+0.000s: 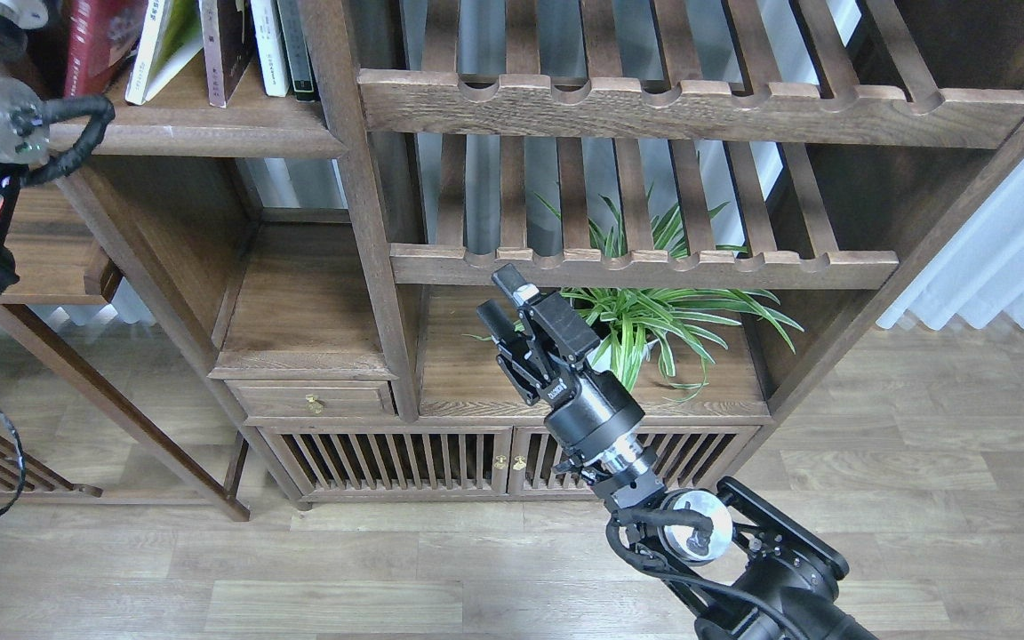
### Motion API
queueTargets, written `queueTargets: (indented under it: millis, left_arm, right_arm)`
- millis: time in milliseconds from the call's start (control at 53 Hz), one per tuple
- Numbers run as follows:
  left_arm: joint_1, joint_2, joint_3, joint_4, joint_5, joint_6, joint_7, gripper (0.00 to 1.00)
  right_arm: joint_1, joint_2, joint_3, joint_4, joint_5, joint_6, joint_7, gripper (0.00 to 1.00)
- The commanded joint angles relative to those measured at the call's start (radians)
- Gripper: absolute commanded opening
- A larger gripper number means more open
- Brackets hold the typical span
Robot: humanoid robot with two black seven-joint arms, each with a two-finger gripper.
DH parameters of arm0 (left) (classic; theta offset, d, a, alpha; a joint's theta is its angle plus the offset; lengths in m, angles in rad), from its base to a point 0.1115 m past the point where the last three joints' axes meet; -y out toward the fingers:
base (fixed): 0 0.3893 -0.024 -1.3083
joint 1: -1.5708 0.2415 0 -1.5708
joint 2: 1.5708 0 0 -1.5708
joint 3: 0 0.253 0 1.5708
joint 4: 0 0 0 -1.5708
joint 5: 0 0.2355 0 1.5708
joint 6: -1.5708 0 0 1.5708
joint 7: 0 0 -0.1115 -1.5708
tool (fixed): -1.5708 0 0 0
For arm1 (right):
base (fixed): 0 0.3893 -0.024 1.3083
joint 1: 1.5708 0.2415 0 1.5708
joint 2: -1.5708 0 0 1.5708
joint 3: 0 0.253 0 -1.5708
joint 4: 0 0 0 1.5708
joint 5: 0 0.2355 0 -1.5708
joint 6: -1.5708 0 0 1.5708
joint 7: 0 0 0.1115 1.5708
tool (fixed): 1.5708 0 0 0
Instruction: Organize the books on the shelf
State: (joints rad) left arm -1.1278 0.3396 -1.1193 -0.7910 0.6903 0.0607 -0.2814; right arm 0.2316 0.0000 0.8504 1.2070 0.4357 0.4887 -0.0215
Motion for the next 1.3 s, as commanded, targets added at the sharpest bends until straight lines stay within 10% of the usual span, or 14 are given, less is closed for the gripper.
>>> queueTargets:
  millis: [0,415,1284]
  left_arm:
    - [0.013,0.006,-0.017,-0.042,-0.029,-0.001,-0.004,0.79]
    - [0.039,-0.017,-0.065,-0.254,-0.252,0.008,-0.019,0.98]
    - [0.203,-0.340,-0.132,-0.593,-0.325,-0.016,-0.030,1.00]
  right_arm:
    - [0.018,0.000,0.001,0.002,0.000,0.000,0.000,0.73]
    - [0.094,-0.002,0.010,0.008,0.005,0.000,0.000,0.74]
    - [0.127,-0.005,0.128,0.014,0.034,0.000,0.002,0.75]
